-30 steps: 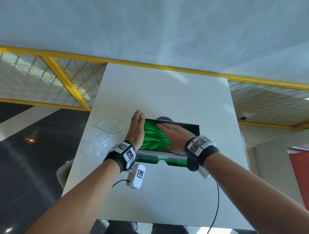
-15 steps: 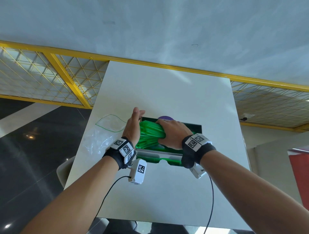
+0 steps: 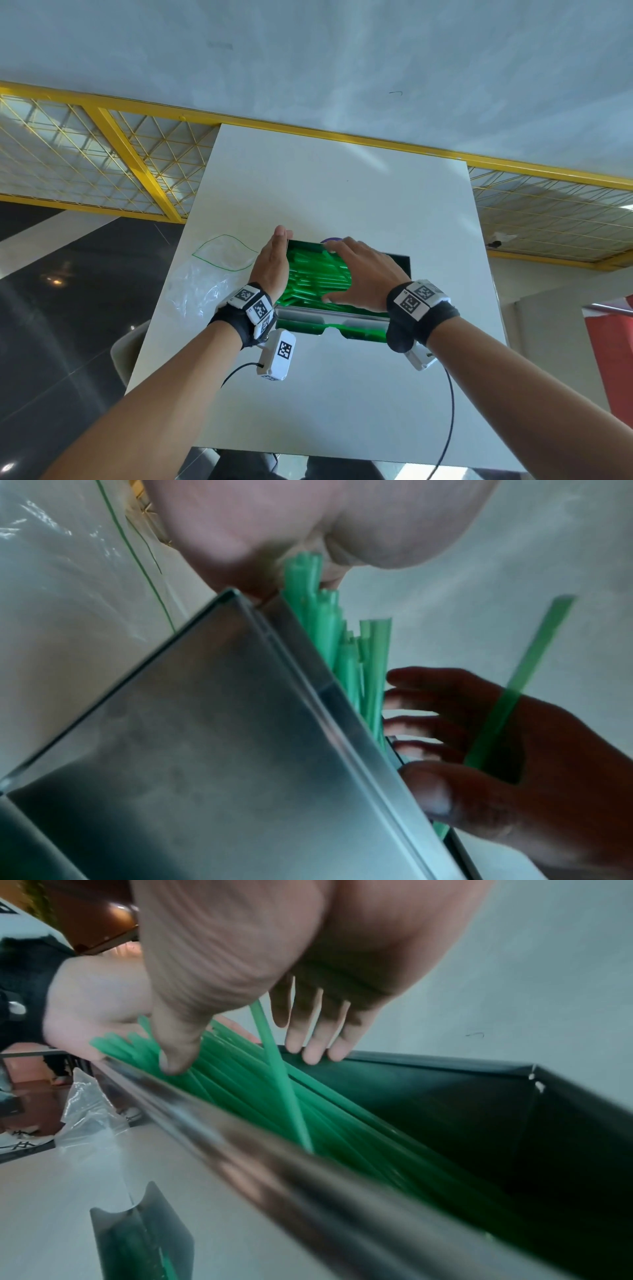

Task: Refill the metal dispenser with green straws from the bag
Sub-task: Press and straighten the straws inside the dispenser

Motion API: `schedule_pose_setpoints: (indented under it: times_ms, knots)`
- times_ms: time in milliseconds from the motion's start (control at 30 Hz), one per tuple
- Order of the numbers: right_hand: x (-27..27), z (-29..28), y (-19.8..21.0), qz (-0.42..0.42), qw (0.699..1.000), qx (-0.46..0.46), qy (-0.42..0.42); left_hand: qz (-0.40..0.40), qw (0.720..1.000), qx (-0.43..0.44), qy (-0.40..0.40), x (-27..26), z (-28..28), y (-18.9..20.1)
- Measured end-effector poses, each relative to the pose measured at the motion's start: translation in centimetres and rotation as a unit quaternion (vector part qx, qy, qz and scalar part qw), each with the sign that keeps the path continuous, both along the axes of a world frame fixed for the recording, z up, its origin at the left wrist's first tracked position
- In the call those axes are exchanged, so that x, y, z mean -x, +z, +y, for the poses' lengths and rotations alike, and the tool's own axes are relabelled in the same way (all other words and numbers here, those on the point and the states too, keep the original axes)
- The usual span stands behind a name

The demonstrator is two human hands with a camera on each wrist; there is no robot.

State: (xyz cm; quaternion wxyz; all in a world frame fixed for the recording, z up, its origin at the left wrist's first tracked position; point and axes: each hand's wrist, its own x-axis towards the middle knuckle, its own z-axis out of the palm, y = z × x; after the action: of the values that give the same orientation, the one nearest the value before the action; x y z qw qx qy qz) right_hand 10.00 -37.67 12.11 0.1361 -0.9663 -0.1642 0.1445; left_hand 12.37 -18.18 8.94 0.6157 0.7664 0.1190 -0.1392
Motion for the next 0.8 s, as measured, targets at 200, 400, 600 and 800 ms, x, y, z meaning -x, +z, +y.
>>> schedule_pose_setpoints:
  times_ms: [200,400,600,800]
  knots:
    - [0.7,-0.7,-0.5,-0.005,0.993,0.027,0.115,-0.006,1.000,-0.003,-0.002,0.1,0.0,0.0]
    - [-0.4,0.6,-1.5,0.007,0.986,0.082,0.145,-0.006,1.000,-0.011,-0.012,0.1,0.0,0.3]
    - [-1.5,2.4,-2.5,0.017,0.986,0.112,0.126,0.001,1.000,-0.019,-0.025,0.1,0.0,0.4]
    - [-1.4,3.4,-2.6,0.016,0.977,0.149,0.150,-0.003,0.998,-0.042,-0.035,0.1,-0.3,0.6]
